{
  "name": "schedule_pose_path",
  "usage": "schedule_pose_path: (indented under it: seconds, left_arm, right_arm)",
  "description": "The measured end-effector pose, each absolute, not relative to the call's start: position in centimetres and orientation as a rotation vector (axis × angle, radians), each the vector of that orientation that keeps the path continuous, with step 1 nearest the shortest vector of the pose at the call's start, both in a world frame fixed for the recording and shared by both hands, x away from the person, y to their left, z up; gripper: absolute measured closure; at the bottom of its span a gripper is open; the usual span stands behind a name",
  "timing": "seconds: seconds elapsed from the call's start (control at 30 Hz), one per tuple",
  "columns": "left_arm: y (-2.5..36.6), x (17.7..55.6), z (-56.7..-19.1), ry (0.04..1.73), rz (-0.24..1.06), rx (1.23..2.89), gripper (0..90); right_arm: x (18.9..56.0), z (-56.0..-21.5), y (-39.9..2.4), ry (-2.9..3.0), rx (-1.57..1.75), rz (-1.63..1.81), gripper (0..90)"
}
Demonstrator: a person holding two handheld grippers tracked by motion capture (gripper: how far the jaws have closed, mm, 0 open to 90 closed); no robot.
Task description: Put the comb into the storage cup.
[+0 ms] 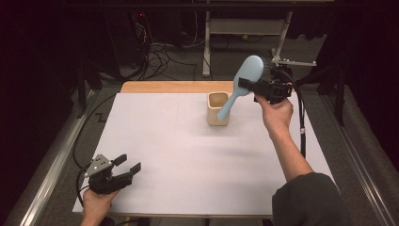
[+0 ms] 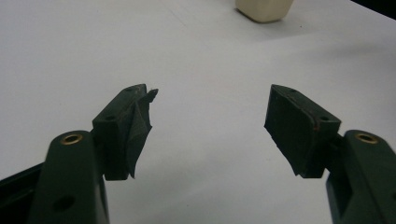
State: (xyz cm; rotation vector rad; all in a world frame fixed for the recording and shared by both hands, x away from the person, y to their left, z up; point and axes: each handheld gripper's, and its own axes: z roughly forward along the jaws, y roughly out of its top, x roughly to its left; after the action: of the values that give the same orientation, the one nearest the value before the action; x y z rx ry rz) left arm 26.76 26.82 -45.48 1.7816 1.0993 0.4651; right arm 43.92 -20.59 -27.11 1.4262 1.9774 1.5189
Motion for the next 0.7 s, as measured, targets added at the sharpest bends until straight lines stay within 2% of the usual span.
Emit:
schedule_pose_path:
  seconds: [0.7]
  left_arm:
    - [26.8, 26.7, -45.5, 1.092, 0.458, 1.776, 31.8]
  right_arm:
    - [46.7, -26.9, -19.2, 1.892, 1.447, 1.469, 52.3]
